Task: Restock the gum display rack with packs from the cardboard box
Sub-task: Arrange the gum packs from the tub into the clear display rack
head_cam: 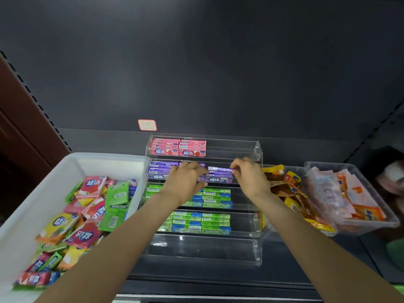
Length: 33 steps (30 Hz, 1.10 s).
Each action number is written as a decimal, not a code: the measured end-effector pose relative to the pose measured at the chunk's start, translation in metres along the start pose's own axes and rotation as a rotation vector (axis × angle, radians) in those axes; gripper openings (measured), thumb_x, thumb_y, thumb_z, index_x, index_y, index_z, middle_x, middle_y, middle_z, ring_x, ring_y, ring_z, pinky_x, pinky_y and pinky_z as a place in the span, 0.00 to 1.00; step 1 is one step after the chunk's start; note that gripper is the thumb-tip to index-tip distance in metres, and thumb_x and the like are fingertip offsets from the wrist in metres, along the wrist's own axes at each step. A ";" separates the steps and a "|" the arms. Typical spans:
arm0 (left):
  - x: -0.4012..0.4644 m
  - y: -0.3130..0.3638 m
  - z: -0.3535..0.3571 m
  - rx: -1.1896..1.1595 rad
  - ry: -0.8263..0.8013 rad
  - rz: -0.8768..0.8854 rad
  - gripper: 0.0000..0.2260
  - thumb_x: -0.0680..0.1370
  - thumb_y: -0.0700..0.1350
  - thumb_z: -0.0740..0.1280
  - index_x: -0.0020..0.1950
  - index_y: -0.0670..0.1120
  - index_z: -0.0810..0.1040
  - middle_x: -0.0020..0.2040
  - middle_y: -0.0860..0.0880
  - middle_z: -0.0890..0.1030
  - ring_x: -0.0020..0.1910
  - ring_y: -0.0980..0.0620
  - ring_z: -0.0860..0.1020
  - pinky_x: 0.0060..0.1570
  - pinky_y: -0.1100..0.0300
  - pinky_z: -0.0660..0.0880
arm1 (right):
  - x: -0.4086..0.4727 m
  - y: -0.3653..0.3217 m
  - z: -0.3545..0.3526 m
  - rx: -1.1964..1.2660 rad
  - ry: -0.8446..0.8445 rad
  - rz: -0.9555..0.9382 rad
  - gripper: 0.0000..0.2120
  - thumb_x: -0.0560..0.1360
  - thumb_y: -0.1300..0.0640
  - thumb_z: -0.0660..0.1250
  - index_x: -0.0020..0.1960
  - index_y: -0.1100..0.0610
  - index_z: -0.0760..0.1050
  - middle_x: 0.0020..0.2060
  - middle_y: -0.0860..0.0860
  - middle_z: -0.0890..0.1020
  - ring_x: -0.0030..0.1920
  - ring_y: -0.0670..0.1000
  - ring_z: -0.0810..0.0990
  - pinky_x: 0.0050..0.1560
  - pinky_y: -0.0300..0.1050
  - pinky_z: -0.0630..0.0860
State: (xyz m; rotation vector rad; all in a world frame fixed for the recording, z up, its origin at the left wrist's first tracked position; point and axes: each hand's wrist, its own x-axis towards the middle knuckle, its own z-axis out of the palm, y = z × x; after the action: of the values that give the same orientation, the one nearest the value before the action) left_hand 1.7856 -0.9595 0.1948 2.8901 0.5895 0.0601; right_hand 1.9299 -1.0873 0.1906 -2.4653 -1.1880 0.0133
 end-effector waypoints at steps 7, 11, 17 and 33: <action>0.005 0.002 0.001 0.045 -0.004 0.002 0.21 0.80 0.53 0.59 0.72 0.53 0.65 0.69 0.51 0.66 0.67 0.50 0.63 0.66 0.51 0.61 | 0.003 -0.006 0.002 -0.023 -0.032 0.060 0.10 0.79 0.59 0.61 0.58 0.58 0.76 0.54 0.56 0.78 0.52 0.52 0.78 0.50 0.43 0.75; 0.008 0.004 0.002 0.098 -0.001 0.002 0.22 0.80 0.55 0.59 0.73 0.53 0.63 0.69 0.51 0.64 0.67 0.49 0.63 0.66 0.50 0.62 | 0.003 -0.011 0.004 0.025 -0.017 0.062 0.11 0.80 0.59 0.59 0.60 0.59 0.76 0.55 0.56 0.79 0.53 0.52 0.78 0.48 0.39 0.72; 0.008 0.003 0.005 0.103 0.018 0.000 0.22 0.80 0.55 0.59 0.73 0.54 0.63 0.69 0.50 0.64 0.66 0.49 0.63 0.65 0.50 0.63 | -0.005 -0.013 0.004 0.057 0.019 0.030 0.13 0.79 0.60 0.60 0.62 0.60 0.75 0.58 0.56 0.76 0.55 0.52 0.77 0.55 0.40 0.73; -0.107 -0.093 -0.025 -0.139 0.351 -0.284 0.12 0.76 0.48 0.61 0.58 0.49 0.78 0.52 0.48 0.79 0.53 0.45 0.77 0.53 0.51 0.71 | -0.030 -0.135 0.036 0.342 -0.049 -0.257 0.09 0.78 0.60 0.62 0.55 0.57 0.78 0.49 0.52 0.77 0.50 0.51 0.78 0.54 0.50 0.74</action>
State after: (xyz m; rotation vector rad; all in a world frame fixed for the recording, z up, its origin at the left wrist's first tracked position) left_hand 1.6498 -0.9126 0.2008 2.6463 1.0054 0.5513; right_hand 1.8030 -1.0221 0.2015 -2.0166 -1.3875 0.1889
